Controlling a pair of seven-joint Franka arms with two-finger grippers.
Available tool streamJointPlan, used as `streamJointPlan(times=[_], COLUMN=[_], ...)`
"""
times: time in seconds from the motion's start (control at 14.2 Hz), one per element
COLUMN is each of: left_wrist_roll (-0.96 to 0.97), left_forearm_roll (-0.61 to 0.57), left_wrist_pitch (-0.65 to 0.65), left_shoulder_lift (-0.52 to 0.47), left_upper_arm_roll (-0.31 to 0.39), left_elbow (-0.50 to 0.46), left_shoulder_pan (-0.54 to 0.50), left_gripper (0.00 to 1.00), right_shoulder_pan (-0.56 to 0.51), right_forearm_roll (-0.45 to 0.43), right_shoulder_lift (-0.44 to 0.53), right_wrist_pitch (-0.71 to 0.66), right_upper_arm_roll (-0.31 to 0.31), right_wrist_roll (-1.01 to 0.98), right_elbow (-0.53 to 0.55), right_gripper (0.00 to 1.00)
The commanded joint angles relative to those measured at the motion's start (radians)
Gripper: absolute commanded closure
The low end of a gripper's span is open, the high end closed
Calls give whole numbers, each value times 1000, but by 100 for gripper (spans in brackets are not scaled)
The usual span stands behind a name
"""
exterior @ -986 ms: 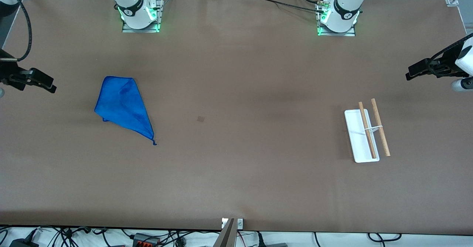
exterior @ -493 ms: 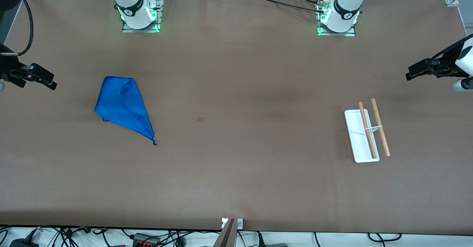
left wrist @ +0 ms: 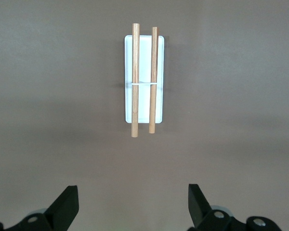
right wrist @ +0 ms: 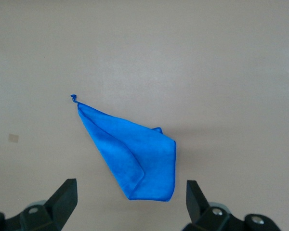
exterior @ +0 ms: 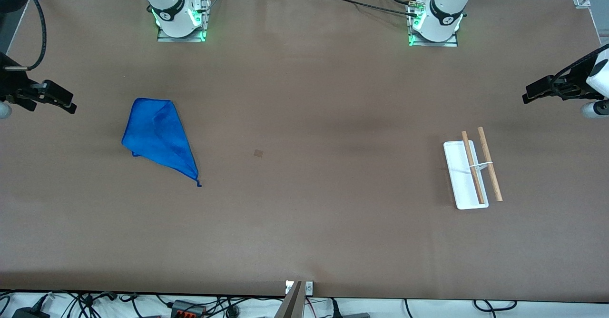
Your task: Pass towel and hang on rack
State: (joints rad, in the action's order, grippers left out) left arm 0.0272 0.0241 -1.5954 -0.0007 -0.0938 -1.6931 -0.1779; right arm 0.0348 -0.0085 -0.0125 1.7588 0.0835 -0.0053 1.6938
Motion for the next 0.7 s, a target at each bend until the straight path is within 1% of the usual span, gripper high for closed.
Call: streamJointPlan(times=[0.0, 0.14, 0.28, 0.42, 0.63], left_wrist_roll=[-1, -1, -1, -1, -1], left_forearm_roll=[20, 20, 20, 20, 20], left_wrist_pitch=[26, 26, 26, 26, 26], left_shoulder_lift=[19, 19, 19, 19, 19], left_upper_arm_roll=[-3, -3, -3, -3, -4], left_elbow=[38, 38, 38, 38, 38], left_shoulder_pan=[-8, -8, -8, -8, -8], left_gripper=[0, 0, 0, 0, 0], right_shoulder_pan=[17, 16, 22, 39, 117], right_forearm_roll=[-11, -4, -1, -1, -7], right_shoulder_lift=[-24, -61, -121, -209, -329], right_wrist_pitch=[-15, -15, -7, 10, 54], right_upper_arm_roll=[7, 7, 7, 7, 7], right_wrist_roll=[-5, -2, 1, -2, -10], right_elbow=[-13, -14, -14, -14, -17], right_gripper=[0, 0, 0, 0, 0])
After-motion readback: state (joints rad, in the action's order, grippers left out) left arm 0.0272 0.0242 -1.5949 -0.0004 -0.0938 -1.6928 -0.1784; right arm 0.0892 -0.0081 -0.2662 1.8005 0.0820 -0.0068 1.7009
